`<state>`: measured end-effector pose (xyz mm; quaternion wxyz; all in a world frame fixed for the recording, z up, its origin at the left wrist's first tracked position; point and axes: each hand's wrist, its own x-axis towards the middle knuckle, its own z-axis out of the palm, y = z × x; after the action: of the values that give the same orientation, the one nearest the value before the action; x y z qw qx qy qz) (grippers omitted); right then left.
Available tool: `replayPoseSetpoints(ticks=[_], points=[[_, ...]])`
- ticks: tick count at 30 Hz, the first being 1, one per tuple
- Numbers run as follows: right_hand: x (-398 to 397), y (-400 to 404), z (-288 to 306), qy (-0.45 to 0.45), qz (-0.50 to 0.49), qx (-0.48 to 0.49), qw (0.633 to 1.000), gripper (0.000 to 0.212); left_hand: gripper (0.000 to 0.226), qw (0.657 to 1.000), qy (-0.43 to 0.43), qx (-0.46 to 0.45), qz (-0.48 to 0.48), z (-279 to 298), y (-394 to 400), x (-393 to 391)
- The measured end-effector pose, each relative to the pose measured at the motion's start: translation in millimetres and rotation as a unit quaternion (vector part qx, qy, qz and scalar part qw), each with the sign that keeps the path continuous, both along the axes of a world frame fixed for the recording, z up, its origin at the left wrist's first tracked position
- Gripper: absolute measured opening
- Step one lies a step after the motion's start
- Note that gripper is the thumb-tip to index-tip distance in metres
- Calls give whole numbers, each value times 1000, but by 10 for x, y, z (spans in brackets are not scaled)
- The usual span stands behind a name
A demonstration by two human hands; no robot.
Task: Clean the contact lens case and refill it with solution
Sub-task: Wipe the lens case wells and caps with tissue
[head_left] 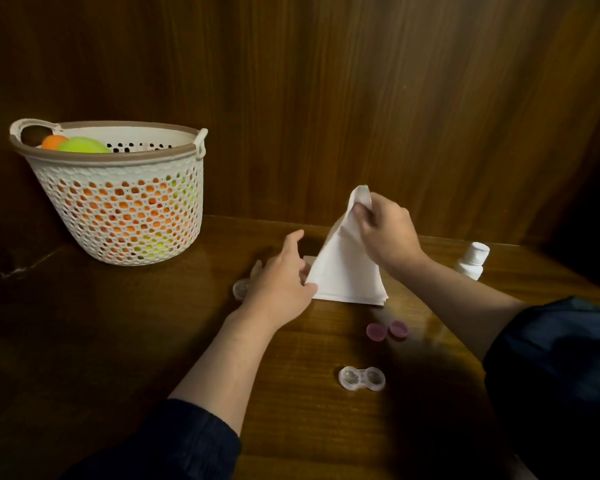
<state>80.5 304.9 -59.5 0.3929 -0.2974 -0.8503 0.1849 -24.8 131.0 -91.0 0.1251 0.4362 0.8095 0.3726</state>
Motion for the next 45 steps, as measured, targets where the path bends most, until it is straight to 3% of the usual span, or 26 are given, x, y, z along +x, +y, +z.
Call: replayPoseSetpoints(ticks=[3, 6, 13, 16, 20, 23, 28, 31, 36, 40, 43, 45], points=[[-49, 58, 65, 26, -22, -12, 999, 17, 98, 1000, -2, -5, 1, -14, 21, -16], [-87, 85, 163, 76, -43, -46, 995, 24, 97, 1000, -12, -1, -7, -24, 29, -30], [-28, 79, 391, 225, -135, -121, 957, 34, 91, 1000, -6, 16, 8, -25, 30, -24], [92, 44, 421, 237, -116, -153, 952, 32, 87, 999, 28, 33, 20, 41, 8, 5], [384, -128, 391, 218, -20, -202, 955, 22, 78, 990, 13, 140, -6, 235, -92, 137], [620, -324, 416, 164, 16, -219, 962, 33, 75, 981, -12, 187, -58, 365, -222, 312], [999, -725, 468, 100, 74, -238, 963, 16, 58, 969, -35, 208, -128, 535, -501, 598], [1207, -1007, 539, 66, 104, -255, 959, 19, 51, 966, -42, 210, -144, 597, -708, 761], [1548, -1398, 571, 61, 193, -288, 936, 16, 26, 962, -28, 232, -139, 643, -953, 1010], [1756, -1539, 534, 37, 214, -252, 943, 9, 24, 963, -20, 244, -109, 661, -1061, 1157], [1841, -1613, 541, 42, 197, -268, 942, 16, 14, 966, -17, 240, -90, 671, -1110, 1245], [1884, -1656, 546, 52, 165, -276, 945, 37, 14, 970, -11, 234, -71, 667, -1125, 1298]])
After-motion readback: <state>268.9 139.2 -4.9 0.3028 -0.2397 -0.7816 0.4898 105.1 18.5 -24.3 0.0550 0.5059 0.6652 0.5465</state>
